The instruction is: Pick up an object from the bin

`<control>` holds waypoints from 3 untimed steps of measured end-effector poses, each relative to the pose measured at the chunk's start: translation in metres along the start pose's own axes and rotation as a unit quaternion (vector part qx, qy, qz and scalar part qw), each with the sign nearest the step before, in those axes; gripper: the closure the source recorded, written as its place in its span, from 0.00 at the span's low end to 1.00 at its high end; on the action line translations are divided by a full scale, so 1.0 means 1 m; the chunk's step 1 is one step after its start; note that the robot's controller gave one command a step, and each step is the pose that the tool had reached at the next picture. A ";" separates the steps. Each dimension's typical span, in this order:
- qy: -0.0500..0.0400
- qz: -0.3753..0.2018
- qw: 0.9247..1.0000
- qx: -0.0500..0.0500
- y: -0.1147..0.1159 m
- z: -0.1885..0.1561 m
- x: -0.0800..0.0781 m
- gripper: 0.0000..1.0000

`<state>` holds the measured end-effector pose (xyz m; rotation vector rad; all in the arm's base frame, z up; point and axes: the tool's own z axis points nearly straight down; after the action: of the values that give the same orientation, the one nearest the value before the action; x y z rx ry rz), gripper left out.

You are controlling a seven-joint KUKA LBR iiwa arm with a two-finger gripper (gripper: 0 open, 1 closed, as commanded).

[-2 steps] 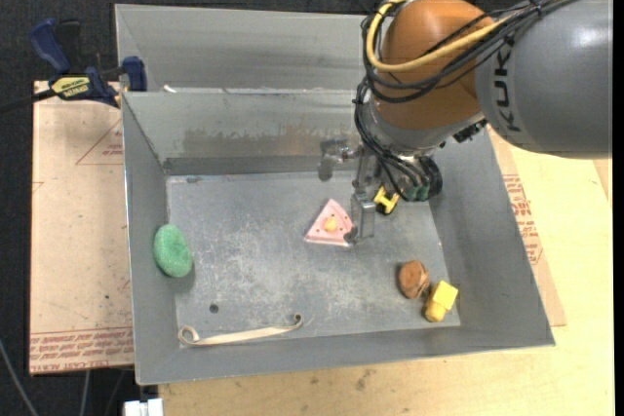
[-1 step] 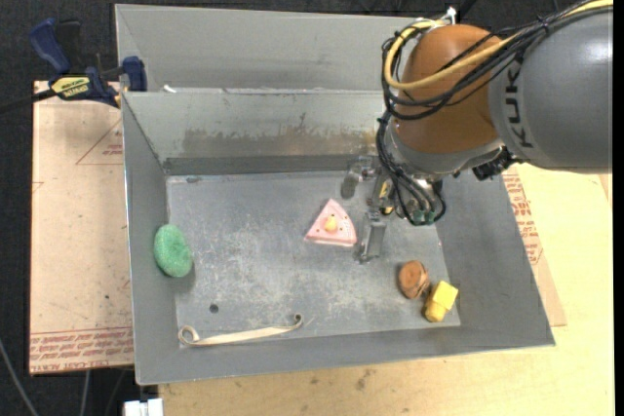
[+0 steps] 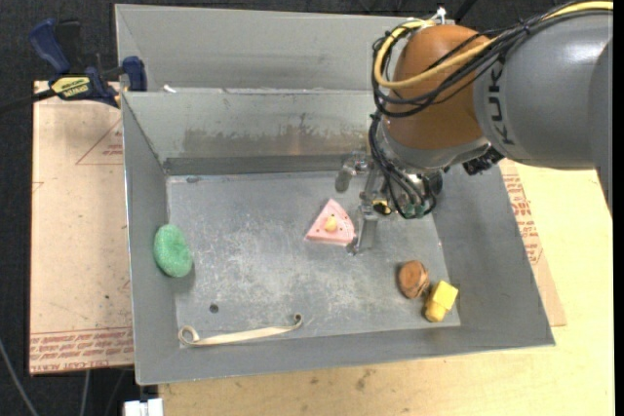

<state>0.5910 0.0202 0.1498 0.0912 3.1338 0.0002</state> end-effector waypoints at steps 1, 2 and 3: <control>0.001 -0.115 0.993 -0.001 -0.001 0.044 -0.010 0.00; 0.000 -0.152 0.988 -0.002 0.006 0.077 0.000 1.00; 0.000 -0.152 0.988 -0.002 0.006 0.077 0.000 1.00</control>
Offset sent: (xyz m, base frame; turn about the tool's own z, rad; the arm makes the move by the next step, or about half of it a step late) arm -0.0010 0.0036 -0.0798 -0.3076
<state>0.5919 0.0260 0.0724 -0.3867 3.1116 0.0057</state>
